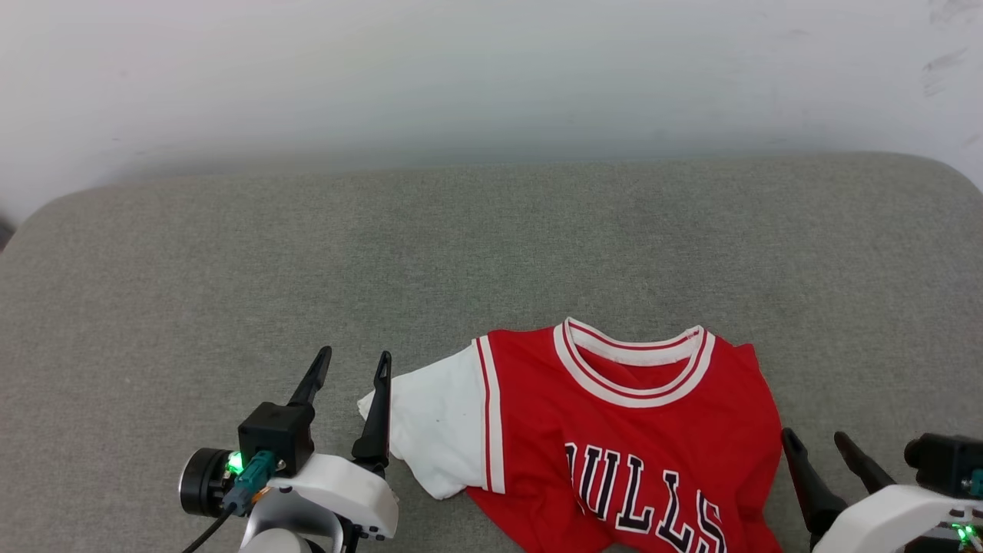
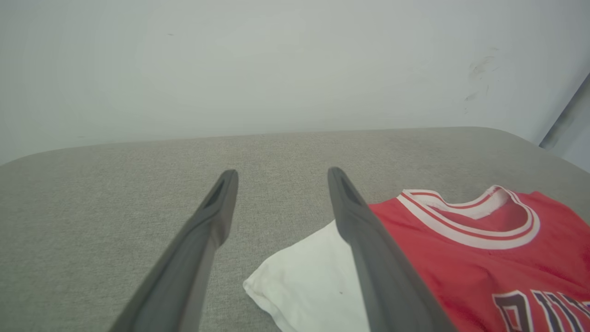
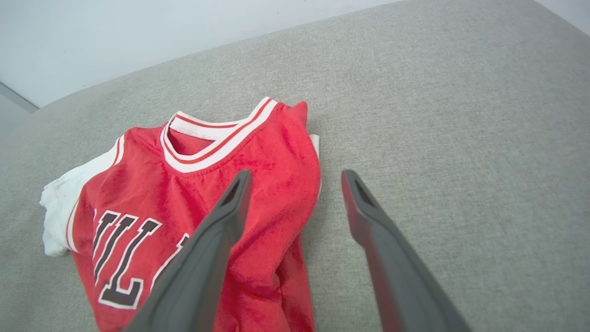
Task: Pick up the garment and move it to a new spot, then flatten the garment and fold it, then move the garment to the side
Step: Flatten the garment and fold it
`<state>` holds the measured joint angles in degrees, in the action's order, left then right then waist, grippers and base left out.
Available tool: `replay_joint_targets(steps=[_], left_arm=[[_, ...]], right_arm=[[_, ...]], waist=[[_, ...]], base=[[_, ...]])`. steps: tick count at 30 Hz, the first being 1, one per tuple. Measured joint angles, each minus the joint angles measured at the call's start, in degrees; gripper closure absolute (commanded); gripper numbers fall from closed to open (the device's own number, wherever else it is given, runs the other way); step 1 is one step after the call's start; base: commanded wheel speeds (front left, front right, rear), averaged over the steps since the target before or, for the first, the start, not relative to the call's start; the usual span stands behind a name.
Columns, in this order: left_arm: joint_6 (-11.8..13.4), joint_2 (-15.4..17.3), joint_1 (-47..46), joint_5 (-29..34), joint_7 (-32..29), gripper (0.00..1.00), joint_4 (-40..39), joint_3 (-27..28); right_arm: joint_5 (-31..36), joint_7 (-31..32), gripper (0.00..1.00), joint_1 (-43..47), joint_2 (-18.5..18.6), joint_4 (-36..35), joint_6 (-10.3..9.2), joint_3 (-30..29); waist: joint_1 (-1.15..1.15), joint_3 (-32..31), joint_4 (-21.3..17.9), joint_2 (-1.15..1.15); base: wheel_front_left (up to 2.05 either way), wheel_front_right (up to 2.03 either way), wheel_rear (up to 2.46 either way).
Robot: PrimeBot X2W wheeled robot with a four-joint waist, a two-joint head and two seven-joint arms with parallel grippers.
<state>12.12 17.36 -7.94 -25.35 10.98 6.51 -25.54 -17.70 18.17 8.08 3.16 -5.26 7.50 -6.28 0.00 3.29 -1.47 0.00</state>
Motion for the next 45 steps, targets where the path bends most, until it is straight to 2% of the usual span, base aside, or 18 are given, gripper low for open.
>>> replay_joint_targets(steps=[3, 7, 12, 16, 20, 21, 22, 23, 27, 30, 35, 36, 38, 39, 40, 45], left_arm=[[0.5, 0.2, 0.0, -0.1, 0.0, 0.0, -0.3, 0.4], [0.5, 0.0, -0.8, 0.1, 0.0, 0.0, -0.7, 0.0], [0.1, -0.5, -3.0, 0.7, 0.3, 0.0, -0.9, -0.7], [-0.4, -1.2, -4.8, 1.1, 0.9, 0.0, -0.6, -1.3], [-0.6, -1.9, -6.4, 1.5, 1.7, 0.0, 0.4, -1.6], [-0.6, -2.0, -6.5, 1.5, 1.9, 0.0, 0.6, -1.6], [-0.6, -2.0, -6.5, 1.5, 1.9, 0.0, 0.9, -1.5], [-0.6, -2.1, -6.5, 1.5, 2.1, 0.0, 1.1, -1.5], [-0.8, -2.3, -6.4, 1.4, 2.4, 0.0, 2.0, -1.5], [-1.2, -2.2, -6.4, 1.2, 2.6, 0.0, 2.7, -1.9], [-1.5, -2.2, -6.4, 1.2, 2.5, 0.0, 3.0, -2.4], [-1.5, -2.2, -6.4, 1.2, 2.3, 0.0, 3.0, -2.6], [-1.5, -2.2, -6.3, 1.1, 2.3, 0.0, 3.1, -2.7], [-1.5, -2.2, -6.2, 1.0, 2.3, 0.0, 3.2, -2.8], [-1.5, -2.2, -5.9, 0.9, 2.3, 0.0, 3.2, -2.9], [-1.1, -1.9, -4.8, 0.5, 2.0, 0.0, 3.3, -2.9]], right_arm=[[-0.2, 0.7, 0.0, -3.2, -0.2, 1.4, 0.0, -1.9], [-0.2, 7.2, 0.0, -9.9, 2.3, 5.8, 0.0, -3.7], [-1.6, 18.0, 0.0, -17.5, 6.9, 11.5, 0.0, -2.2], [-2.0, 24.5, 0.0, -21.8, 7.8, 14.2, 0.0, -0.1], [-1.9, 27.9, 0.0, -23.1, 8.1, 15.8, 0.0, 1.6], [-1.9, 28.4, 0.05, -23.3, 8.0, 15.7, 0.0, 1.9], [-1.9, 28.6, 0.83, -23.3, 8.0, 15.3, 0.0, 2.5], [-1.9, 28.7, 1.0, -23.2, 7.9, 14.6, 0.0, 3.0], [-1.9, 28.1, 1.0, -22.6, 7.1, 9.5, 0.0, 5.5], [-1.8, 27.3, 1.0, -20.2, 6.3, 4.4, 0.0, 10.4], [-1.6, 25.5, 1.0, -14.2, 4.0, 2.3, 0.0, 17.0], [-1.7, 24.6, 0.84, -13.0, 3.5, 2.6, 0.0, 18.0], [-2.4, 22.8, 0.65, -11.1, 2.7, 4.0, 0.0, 19.2], [-2.3, 21.1, 0.17, -10.3, 2.4, 4.4, 0.0, 19.5], [-2.3, 19.3, 0.0, -10.0, 2.2, 4.6, 0.0, 19.8], [-1.9, 7.7, 0.0, -9.6, 1.7, 4.1, 0.0, 19.7]], waist=[[0.0, 0.5, -0.4, 0.0], [0.0, 1.8, 0.1, 0.0], [0.0, 4.1, 2.0, 0.0], [0.0, 6.6, 3.8, 0.0], [0.01, 8.6, 5.8, 0.0], [0.01, 8.9, 6.3, 0.0], [0.01, 9.2, 6.7, 0.0], [0.01, 9.4, 7.0, 0.0], [0.01, 8.7, 7.2, 0.0], [0.01, 7.5, 6.8, 0.0], [0.01, 6.3, 6.5, 0.0], [0.01, 6.1, 6.4, 0.0], [0.01, 5.7, 6.2, 0.0], [0.01, 5.4, 6.1, 0.0], [0.0, 5.2, 5.9, 0.0], [0.0, 3.9, 4.9, 0.0]], base=[[0.0, 0.0, 0.0], [0.0, 0.0, 0.0], [0.0, 0.0, 0.0], [0.0, 0.0, 0.0], [0.0, 0.0, 0.0], [0.0, 0.0, 0.0], [0.0, 0.0, 0.0], [0.0, 0.0, 0.0], [0.0, 0.0, 0.0], [0.0, 0.0, 0.0], [0.0, 0.0, 0.0], [0.0, 0.0, 0.0], [0.0, 0.0, 0.0], [0.0, 0.0, 0.0], [0.0, 0.0, 0.0], [0.0, 0.0, 0.0]])
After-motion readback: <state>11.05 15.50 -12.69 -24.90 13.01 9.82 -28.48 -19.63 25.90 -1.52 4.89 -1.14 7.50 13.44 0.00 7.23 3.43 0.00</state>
